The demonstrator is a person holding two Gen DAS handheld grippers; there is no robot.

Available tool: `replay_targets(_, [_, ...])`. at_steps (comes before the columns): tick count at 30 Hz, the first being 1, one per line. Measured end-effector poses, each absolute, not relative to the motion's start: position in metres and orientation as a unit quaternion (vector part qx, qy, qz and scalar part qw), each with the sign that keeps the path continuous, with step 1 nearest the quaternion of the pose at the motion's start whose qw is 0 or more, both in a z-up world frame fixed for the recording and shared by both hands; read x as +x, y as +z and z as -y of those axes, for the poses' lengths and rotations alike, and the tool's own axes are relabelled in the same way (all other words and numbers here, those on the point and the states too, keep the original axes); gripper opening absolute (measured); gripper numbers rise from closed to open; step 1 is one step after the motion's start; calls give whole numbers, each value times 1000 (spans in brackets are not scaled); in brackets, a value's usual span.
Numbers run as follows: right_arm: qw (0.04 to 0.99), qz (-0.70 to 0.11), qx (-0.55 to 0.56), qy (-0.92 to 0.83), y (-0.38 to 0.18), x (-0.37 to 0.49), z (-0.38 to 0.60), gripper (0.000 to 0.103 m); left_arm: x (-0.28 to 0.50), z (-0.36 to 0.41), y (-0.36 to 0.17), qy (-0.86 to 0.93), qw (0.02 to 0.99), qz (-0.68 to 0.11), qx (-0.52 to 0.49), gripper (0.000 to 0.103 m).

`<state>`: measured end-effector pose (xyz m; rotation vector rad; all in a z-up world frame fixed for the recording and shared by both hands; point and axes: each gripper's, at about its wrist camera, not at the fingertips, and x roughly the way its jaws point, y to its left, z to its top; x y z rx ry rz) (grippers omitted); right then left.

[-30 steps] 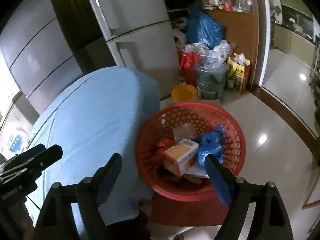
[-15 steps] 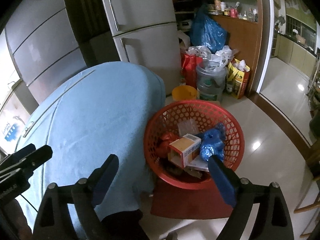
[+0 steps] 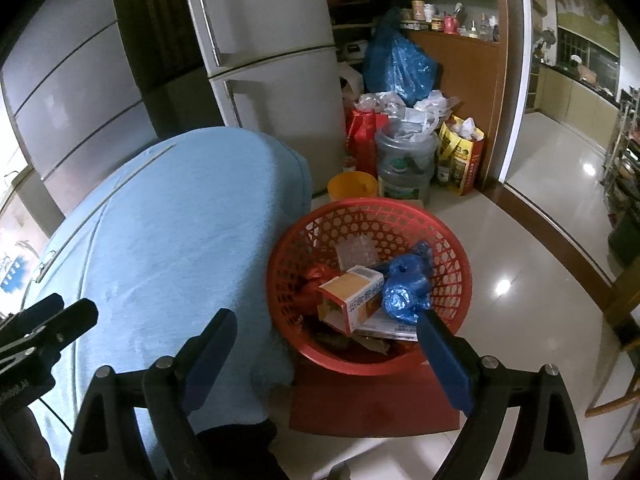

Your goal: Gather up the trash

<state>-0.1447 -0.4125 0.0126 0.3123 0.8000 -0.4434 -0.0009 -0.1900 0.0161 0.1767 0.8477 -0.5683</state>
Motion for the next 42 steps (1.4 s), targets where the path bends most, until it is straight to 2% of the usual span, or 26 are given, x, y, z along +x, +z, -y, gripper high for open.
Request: replay_targets(42, [885, -379, 126, -241, 18, -151, 392, 94, -11, 188, 17, -281, 872, -393, 78, 79])
